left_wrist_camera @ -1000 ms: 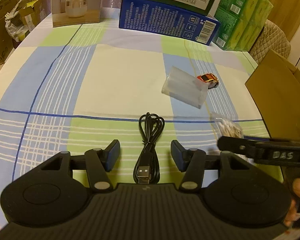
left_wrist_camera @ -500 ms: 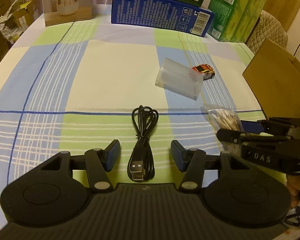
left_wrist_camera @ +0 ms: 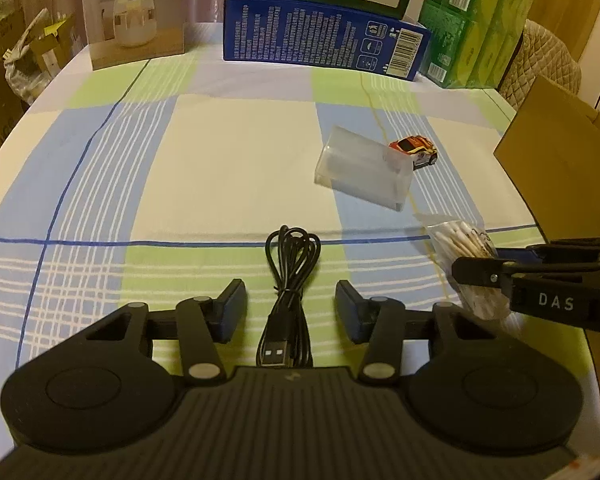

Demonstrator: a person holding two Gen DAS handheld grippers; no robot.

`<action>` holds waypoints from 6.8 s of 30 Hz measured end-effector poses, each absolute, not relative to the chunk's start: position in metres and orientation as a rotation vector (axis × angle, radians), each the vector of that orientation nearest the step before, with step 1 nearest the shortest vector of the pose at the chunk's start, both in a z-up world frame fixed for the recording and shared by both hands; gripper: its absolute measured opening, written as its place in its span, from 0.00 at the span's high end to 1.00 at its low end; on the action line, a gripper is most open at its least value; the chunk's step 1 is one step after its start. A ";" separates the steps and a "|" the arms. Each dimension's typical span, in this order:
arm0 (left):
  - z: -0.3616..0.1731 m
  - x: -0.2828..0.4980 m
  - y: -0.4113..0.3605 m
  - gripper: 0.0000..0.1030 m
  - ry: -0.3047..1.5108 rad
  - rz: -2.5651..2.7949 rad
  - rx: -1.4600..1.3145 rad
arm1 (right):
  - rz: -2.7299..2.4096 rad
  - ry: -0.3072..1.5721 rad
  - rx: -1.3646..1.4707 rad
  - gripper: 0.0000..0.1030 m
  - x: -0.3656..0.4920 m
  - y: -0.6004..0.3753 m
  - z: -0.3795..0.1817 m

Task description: Organize objects

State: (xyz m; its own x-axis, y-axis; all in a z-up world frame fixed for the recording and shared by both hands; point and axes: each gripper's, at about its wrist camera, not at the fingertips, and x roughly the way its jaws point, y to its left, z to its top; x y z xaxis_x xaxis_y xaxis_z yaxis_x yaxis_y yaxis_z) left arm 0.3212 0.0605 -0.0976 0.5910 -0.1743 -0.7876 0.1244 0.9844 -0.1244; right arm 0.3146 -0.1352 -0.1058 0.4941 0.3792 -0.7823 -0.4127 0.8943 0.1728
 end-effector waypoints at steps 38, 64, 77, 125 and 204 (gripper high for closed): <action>-0.075 0.314 0.054 0.88 0.901 -0.170 -0.129 | 0.464 0.886 0.047 0.80 0.314 -0.153 -0.081; 0.011 0.150 0.000 0.88 0.807 -0.216 -0.249 | 0.421 0.750 0.116 0.80 0.147 -0.215 0.019; 0.067 0.076 -0.038 0.88 0.743 -0.248 -0.205 | 0.427 0.671 0.122 0.80 0.072 -0.243 0.068; 0.053 0.199 -0.206 0.70 0.806 -0.449 -0.189 | 0.180 0.651 0.167 0.80 0.161 -0.413 0.075; 0.041 0.152 0.020 0.01 0.788 -0.011 -0.099 | 0.489 0.706 0.145 0.38 0.157 -0.245 0.072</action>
State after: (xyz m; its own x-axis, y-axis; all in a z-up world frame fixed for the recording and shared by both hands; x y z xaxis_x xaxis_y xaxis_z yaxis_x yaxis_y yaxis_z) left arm 0.1522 0.0200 0.0412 0.7054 -0.0467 -0.7073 -0.0271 0.9953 -0.0928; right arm 0.1569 -0.2446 0.0721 0.6541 0.4775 -0.5866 -0.3813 0.8779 0.2895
